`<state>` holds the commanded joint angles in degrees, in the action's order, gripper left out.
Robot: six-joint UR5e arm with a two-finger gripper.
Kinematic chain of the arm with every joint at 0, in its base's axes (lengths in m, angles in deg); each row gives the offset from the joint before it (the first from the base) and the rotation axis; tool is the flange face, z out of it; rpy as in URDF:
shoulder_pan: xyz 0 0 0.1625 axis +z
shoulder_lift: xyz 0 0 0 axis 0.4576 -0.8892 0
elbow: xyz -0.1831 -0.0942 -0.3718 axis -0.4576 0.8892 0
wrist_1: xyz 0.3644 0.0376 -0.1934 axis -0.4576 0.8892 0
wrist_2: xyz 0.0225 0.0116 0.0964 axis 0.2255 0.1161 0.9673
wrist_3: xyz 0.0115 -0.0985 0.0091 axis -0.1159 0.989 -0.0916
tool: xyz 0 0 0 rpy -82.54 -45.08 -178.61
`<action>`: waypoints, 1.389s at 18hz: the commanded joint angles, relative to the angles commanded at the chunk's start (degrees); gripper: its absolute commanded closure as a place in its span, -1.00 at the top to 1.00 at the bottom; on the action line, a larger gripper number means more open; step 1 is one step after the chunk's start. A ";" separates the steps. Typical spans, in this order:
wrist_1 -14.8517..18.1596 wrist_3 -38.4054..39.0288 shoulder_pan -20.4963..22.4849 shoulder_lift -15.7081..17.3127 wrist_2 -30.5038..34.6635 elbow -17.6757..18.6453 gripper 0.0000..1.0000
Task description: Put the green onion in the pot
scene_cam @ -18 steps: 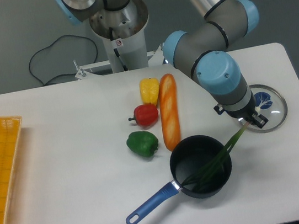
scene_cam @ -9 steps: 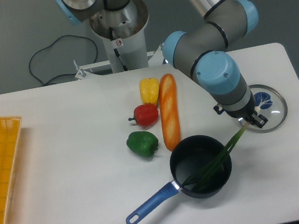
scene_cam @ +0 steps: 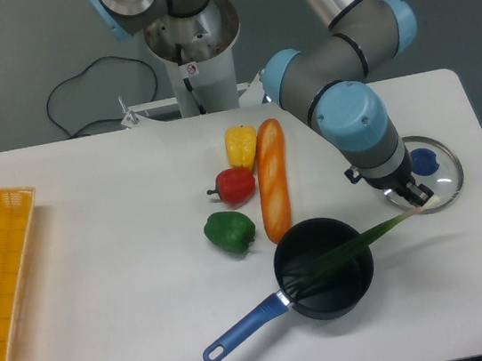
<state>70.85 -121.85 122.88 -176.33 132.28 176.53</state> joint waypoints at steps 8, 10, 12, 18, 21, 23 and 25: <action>-0.97 2.29 2.28 3.25 -1.14 4.22 1.00; -0.97 2.37 2.90 3.87 -1.84 5.27 1.00; -0.97 2.46 3.08 3.96 -2.55 5.80 1.00; -0.97 2.11 4.75 4.39 -3.60 5.89 1.00; -0.79 2.02 5.01 6.06 -8.33 6.51 1.00; -0.70 2.37 5.97 6.42 -10.97 5.90 1.00; -0.26 2.46 8.69 6.59 -15.27 5.54 1.00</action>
<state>70.58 -119.39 131.57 -169.74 117.01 182.07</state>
